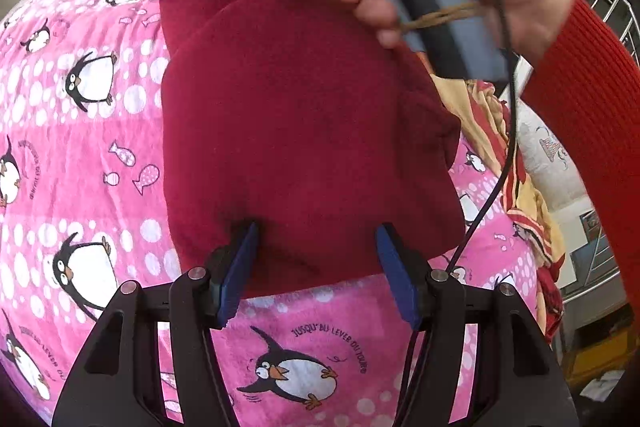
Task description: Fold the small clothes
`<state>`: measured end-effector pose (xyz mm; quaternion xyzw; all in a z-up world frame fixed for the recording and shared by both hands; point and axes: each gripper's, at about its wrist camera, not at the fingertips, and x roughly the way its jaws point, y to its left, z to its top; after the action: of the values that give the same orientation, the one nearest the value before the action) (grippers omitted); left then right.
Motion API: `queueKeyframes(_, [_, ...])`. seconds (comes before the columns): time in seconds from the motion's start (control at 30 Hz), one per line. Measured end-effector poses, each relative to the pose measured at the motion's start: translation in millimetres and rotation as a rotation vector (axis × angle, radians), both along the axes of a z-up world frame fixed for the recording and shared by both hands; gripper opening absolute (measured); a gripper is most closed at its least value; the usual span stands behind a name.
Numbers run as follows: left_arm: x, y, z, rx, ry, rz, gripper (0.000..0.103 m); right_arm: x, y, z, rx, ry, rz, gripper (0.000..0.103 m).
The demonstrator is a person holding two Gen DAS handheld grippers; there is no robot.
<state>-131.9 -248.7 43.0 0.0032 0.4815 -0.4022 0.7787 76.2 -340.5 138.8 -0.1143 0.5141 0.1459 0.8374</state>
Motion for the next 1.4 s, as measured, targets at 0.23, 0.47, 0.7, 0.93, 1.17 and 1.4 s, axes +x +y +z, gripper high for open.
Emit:
queueKeyframes(0.23, [3.3, 4.9, -5.0, -0.028, 0.013, -0.004, 0.062, -13.5, -0.1, -19.4, -0.133, -0.032, 0.055, 0.024])
queueKeyframes(0.47, [6.2, 4.2, -3.6, -0.014, -0.003, 0.019, 0.062, 8.9, -22.7, -26.2, -0.050, -0.092, -0.162, 0.019])
queueKeyframes(0.7, [6.6, 16.6, 14.0, 0.023, 0.009, 0.003, 0.062, -30.8, -51.8, 16.2, 0.175, -0.080, -0.239, 0.037])
queueKeyframes(0.93, [21.6, 28.7, 45.6, 0.020, -0.118, 0.063, 0.062, -147.2, -108.0, 58.3, 0.268, -0.247, -0.372, 0.048])
queueKeyframes(1.17, [37.6, 14.9, 42.8, 0.046, -0.108, 0.114, 0.062, -183.4, -134.6, 29.4, 0.379, -0.156, -0.504, 0.048])
queueKeyframes(1.4, [30.5, -7.1, 32.8, 0.133, -0.194, 0.122, 0.066, -169.1, -134.3, -8.9, 0.186, -0.184, -0.571, 0.019])
